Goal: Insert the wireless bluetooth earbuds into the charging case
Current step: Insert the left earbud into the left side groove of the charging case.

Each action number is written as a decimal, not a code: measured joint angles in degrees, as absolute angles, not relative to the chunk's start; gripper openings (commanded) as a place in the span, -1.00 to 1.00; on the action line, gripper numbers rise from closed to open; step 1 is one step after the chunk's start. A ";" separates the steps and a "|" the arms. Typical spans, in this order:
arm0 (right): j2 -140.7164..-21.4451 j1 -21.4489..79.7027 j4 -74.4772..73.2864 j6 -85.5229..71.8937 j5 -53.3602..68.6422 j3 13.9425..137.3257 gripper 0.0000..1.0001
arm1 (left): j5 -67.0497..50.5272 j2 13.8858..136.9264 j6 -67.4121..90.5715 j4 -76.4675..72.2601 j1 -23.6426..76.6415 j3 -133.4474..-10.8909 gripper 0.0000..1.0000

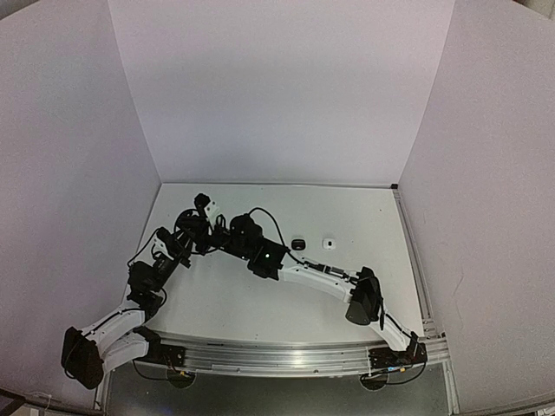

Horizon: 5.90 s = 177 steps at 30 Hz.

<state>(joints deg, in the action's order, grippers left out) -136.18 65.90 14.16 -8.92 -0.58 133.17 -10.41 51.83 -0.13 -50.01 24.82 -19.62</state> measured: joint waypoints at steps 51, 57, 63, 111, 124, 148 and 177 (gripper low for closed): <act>-136.18 65.84 21.27 -2.59 -3.03 129.29 -1.00 | -11.89 51.21 4.32 -50.01 24.82 -19.62 -1.00; -136.18 65.76 23.87 -2.21 -3.21 127.91 -1.00 | -11.88 51.09 5.40 -49.94 24.82 -19.62 -1.00; -136.18 65.76 25.64 -1.74 -3.46 127.33 -1.00 | -11.90 51.01 6.44 -50.08 24.82 -19.62 -1.00; -137.34 64.31 32.95 -5.42 -2.59 124.11 -1.00 | -11.64 51.05 6.50 -47.40 24.80 -19.68 -1.00; -137.34 64.14 33.15 -6.29 0.60 123.61 -1.00 | -11.25 51.09 6.50 -46.96 24.75 -19.68 -1.00; -137.01 64.02 34.75 -8.16 -1.79 120.07 -1.00 | -11.73 52.29 -2.15 -43.77 24.69 -19.68 -1.00; -135.50 64.90 43.93 -6.64 -6.03 113.71 -1.00 | -12.34 52.87 2.46 -46.07 25.08 -19.66 -1.00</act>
<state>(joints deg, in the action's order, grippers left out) -135.50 64.90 43.93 -6.64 -6.03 113.71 -12.34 52.87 2.46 -46.07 25.08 -19.66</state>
